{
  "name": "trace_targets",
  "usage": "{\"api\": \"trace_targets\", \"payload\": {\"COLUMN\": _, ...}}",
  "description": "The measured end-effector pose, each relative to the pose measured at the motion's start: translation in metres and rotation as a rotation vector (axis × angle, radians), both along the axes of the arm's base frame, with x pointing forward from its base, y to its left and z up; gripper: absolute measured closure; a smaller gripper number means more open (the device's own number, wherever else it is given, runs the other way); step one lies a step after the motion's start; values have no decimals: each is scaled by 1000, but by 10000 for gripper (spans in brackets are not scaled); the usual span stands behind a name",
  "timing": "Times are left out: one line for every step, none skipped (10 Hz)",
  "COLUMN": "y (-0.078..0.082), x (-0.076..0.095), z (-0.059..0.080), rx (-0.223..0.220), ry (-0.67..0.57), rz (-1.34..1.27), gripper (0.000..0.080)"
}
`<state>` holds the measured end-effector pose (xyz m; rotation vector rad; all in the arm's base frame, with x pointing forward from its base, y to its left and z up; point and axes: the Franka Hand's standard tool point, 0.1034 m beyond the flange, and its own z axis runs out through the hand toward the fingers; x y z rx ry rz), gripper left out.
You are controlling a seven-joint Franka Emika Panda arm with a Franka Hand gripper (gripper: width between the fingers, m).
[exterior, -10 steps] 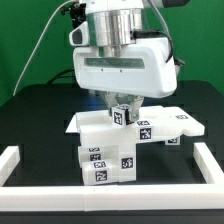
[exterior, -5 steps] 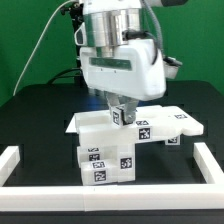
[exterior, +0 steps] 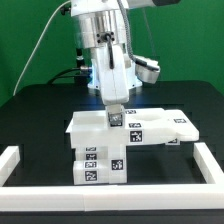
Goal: Assemble chair
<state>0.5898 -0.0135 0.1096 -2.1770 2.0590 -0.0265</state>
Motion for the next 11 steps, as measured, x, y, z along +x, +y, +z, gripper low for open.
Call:
{"api": "trace_targets", "payload": {"y": 1, "x": 0, "z": 0, "rx": 8, "ry": 6, "rz": -61, "gripper": 517}}
{"api": "trace_targets", "payload": {"y": 2, "x": 0, "z": 0, "rx": 17, "ry": 10, "rz": -110, "gripper": 517}}
{"api": "trace_targets", "payload": {"y": 3, "x": 0, "z": 0, "rx": 24, "ry": 11, "rz": -138, "gripper": 517}}
{"api": "trace_targets", "payload": {"y": 4, "x": 0, "z": 0, "rx": 27, "ry": 13, "rz": -157, "gripper": 517}}
{"api": "trace_targets", "payload": {"y": 4, "x": 0, "z": 0, "rx": 26, "ry": 12, "rz": -144, "gripper": 517}}
{"api": "trace_targets", "payload": {"y": 4, "x": 0, "z": 0, "rx": 26, "ry": 12, "rz": -143, "gripper": 517}}
{"api": "trace_targets", "payload": {"y": 4, "x": 0, "z": -1, "rx": 26, "ry": 12, "rz": -140, "gripper": 304}}
{"api": "trace_targets", "payload": {"y": 4, "x": 0, "z": -1, "rx": 25, "ry": 12, "rz": -139, "gripper": 304}}
{"api": "trace_targets", "payload": {"y": 5, "x": 0, "z": 1, "rx": 27, "ry": 13, "rz": -132, "gripper": 174}}
{"api": "trace_targets", "payload": {"y": 7, "x": -1, "z": 11, "rx": 39, "ry": 14, "rz": -115, "gripper": 174}}
{"api": "trace_targets", "payload": {"y": 11, "x": -3, "z": 30, "rx": 59, "ry": 3, "rz": -104, "gripper": 155}}
